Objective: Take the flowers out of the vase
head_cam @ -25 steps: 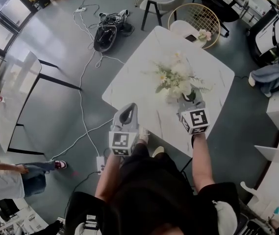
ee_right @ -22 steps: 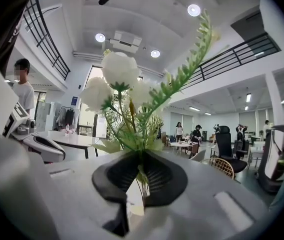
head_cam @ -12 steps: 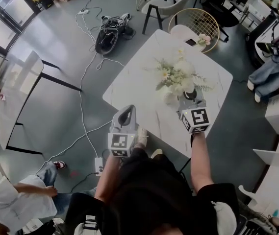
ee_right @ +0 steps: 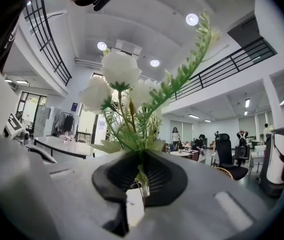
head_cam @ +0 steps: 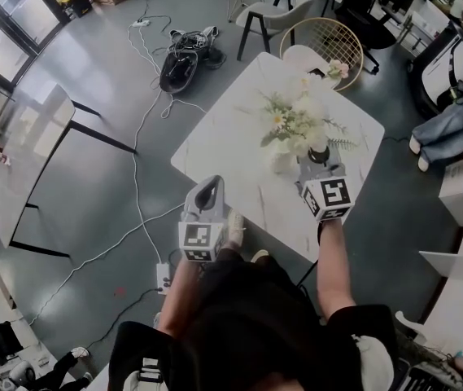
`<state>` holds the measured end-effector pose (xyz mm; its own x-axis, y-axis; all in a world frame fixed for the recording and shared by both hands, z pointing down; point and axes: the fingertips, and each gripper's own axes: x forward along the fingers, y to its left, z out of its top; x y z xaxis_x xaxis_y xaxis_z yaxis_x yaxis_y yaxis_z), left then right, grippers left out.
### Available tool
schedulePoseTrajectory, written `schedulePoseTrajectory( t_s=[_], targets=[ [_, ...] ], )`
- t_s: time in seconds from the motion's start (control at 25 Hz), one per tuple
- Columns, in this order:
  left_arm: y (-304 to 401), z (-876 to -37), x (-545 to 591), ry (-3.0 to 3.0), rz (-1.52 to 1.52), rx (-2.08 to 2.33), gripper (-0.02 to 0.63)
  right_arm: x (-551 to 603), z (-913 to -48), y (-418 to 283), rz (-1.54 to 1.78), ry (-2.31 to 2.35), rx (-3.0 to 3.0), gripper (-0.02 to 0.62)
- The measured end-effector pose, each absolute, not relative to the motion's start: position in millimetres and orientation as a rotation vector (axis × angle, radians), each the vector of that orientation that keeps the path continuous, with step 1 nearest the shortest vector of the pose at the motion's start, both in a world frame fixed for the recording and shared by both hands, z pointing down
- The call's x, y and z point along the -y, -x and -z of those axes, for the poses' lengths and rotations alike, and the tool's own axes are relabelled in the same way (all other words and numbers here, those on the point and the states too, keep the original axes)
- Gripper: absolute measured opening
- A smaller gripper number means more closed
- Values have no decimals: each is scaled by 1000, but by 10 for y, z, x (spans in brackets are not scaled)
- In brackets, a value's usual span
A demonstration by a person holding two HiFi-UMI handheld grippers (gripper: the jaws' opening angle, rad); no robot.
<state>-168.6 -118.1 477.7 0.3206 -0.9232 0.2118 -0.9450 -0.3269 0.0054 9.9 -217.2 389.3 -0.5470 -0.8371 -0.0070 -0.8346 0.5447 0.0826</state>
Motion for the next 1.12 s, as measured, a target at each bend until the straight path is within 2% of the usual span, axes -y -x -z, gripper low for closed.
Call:
schedulePoseTrajectory(
  t_s=[0.6,1.12],
  targets=[
    [1545,-4695,1098,-2492,-248,1722,8,1979,-3523,-365,173,-1586,2767,26],
    [1205,-4693,939,-2571,-242,1624,8,1610,-3769,-771,137,-1677,2653,26]
  ],
)
